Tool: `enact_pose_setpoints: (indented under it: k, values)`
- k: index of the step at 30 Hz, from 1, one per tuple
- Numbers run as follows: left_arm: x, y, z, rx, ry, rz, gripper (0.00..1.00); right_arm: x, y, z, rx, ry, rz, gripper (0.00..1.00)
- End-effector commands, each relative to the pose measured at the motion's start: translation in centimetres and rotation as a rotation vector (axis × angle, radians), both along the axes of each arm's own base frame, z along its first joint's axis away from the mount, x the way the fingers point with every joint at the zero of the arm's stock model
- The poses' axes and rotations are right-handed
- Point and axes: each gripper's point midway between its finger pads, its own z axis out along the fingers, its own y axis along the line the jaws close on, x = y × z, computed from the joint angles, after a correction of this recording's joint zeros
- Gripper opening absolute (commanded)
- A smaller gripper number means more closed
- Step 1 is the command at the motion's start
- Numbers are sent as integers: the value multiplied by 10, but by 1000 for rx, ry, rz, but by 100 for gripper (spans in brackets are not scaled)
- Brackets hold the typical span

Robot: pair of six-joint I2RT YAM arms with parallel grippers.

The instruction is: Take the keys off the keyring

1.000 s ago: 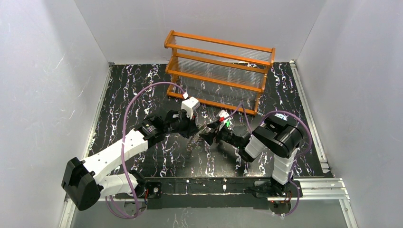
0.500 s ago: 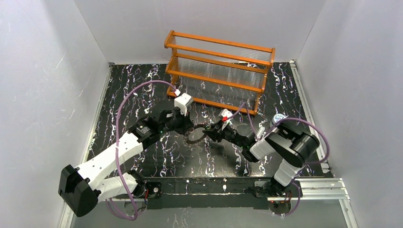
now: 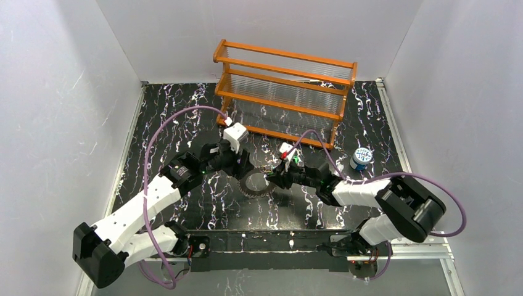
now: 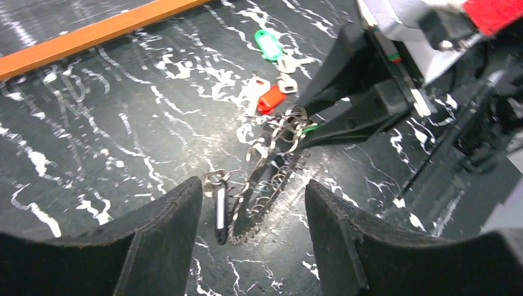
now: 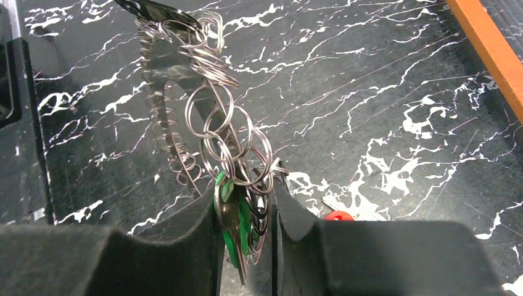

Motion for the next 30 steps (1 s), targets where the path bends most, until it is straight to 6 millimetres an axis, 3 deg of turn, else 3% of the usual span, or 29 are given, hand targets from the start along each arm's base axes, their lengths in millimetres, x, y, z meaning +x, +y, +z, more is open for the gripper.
enact_pose_setpoints:
  k: [1, 6, 13, 21, 24, 28, 30]
  values:
    - [-24, -22, -7, -21, 18, -240, 61, -5, 8, 35, 22, -64, 76, 1]
    - [-26, -31, -30, 21, 62, -339, 61, -16, 8, 50, 50, -78, 121, 1]
    - [-42, -43, -37, -9, 117, -507, 55, -26, 10, 58, 70, -85, 180, 1]
    - [-65, -41, -52, -23, 210, -607, 12, -30, 7, 65, 94, -107, 185, 1]
    - [-66, -39, -53, -19, 201, -603, 2, -33, 5, 66, 98, -107, 192, 2]
    - [-63, -37, -48, -14, 182, -575, 0, -35, 2, 67, 102, -111, 189, 19]
    - [-61, -36, -46, -14, 173, -552, 0, -37, 0, 68, 107, -125, 185, 32]
